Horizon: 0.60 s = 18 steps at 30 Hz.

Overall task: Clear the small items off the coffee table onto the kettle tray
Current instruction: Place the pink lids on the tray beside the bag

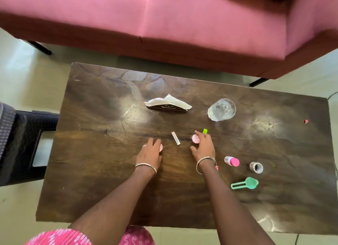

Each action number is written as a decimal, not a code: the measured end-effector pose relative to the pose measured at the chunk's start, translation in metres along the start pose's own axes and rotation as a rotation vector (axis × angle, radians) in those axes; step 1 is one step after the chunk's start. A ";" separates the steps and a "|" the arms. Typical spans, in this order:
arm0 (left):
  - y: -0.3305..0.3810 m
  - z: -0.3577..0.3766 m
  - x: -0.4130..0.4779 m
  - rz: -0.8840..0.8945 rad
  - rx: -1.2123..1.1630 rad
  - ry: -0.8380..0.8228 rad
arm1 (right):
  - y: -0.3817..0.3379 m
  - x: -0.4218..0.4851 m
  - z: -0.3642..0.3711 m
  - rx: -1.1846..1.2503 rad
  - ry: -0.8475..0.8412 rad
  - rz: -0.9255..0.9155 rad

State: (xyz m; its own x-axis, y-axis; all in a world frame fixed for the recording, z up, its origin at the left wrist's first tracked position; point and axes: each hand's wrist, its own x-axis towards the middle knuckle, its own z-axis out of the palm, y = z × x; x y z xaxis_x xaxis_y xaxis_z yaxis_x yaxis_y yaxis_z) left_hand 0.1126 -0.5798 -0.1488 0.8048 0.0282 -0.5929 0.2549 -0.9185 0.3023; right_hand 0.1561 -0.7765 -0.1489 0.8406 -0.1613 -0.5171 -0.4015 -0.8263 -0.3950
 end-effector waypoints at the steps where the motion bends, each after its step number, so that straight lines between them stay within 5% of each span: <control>1: -0.001 0.004 0.003 0.003 0.025 0.004 | 0.001 0.004 0.004 -0.020 0.002 -0.005; 7: -0.008 0.011 0.012 0.020 0.075 0.046 | 0.005 0.001 0.019 -0.057 0.102 0.027; 18: -0.050 -0.025 -0.034 -0.035 -0.282 0.179 | -0.035 -0.083 0.030 0.165 0.198 -0.028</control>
State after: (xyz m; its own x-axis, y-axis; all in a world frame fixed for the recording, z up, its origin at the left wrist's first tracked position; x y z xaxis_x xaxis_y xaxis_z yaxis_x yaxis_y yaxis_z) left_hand 0.0858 -0.5253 -0.1255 0.8682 0.1492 -0.4733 0.4017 -0.7714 0.4935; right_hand 0.0898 -0.7180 -0.1150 0.9006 -0.2550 -0.3521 -0.4170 -0.7356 -0.5338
